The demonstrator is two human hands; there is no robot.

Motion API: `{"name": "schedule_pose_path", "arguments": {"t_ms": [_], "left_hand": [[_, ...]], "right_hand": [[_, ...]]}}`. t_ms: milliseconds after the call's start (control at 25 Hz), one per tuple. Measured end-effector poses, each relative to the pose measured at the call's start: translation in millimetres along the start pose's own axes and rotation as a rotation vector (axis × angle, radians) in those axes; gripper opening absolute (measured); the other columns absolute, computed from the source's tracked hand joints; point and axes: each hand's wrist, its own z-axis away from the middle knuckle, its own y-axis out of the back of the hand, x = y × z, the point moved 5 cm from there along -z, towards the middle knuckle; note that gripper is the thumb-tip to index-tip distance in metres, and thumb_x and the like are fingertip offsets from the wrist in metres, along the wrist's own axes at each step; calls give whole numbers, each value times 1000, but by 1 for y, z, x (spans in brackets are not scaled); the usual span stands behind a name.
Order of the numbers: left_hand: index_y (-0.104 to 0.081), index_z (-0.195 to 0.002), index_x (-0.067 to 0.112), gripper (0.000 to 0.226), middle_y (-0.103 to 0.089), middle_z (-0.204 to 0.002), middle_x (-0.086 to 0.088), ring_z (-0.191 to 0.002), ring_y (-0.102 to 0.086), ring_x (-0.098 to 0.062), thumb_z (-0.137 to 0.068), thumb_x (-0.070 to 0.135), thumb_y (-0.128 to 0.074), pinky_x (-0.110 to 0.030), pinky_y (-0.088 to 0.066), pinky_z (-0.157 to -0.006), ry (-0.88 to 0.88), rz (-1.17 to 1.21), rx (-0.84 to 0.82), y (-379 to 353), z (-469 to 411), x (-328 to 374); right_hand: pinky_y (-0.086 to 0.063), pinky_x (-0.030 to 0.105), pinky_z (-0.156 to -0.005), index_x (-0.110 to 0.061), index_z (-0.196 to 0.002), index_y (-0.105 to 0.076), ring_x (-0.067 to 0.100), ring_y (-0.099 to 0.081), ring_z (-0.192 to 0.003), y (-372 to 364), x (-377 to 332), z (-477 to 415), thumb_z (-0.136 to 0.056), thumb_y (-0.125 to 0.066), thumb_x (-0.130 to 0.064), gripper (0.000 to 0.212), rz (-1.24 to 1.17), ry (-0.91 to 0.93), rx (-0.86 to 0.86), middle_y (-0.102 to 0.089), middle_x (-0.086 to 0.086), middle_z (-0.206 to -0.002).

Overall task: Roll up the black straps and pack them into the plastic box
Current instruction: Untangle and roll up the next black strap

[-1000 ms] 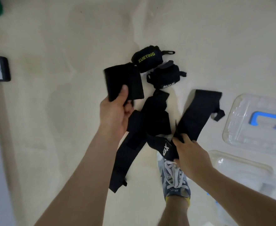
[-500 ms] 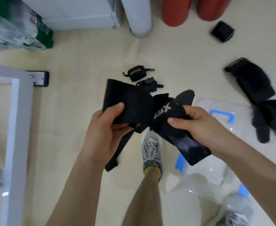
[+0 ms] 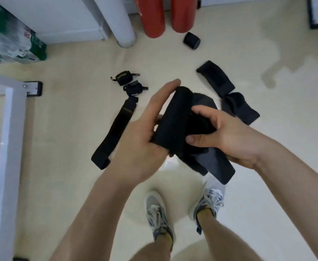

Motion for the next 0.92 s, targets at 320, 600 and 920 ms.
{"name": "schedule_pose_path", "arguments": {"t_ms": [320, 600, 920], "left_hand": [[-66, -92, 18, 26, -70, -87, 4, -81, -66, -15, -92, 8, -42, -28, -50, -68, 210, 697, 5, -20, 34, 32], [-68, -89, 18, 35, -75, -83, 2, -77, -72, -14, -102, 42, -46, -29, -56, -60, 551, 682, 6, -53, 72, 50], [-69, -106, 18, 39, -77, -95, 0, -82, -75, -16, -100, 50, -46, -27, -57, -66, 571, 886, 193, -126, 50, 35]], "right_hand": [[-56, 21, -71, -21, -94, -76, 19, -70, -85, 18, 40, 109, -86, -54, 17, 45, 65, -2, 534, -77, 4, -91], [-49, 51, -103, -24, -141, -49, 39, -61, -119, -42, 27, 150, -74, -66, 13, 78, -171, 21, -84, -62, 20, -131], [-53, 39, -92, -20, -118, -69, 30, -69, -105, 33, 75, 179, -77, -64, 14, 53, 89, -173, -406, -71, 14, -117]]}}
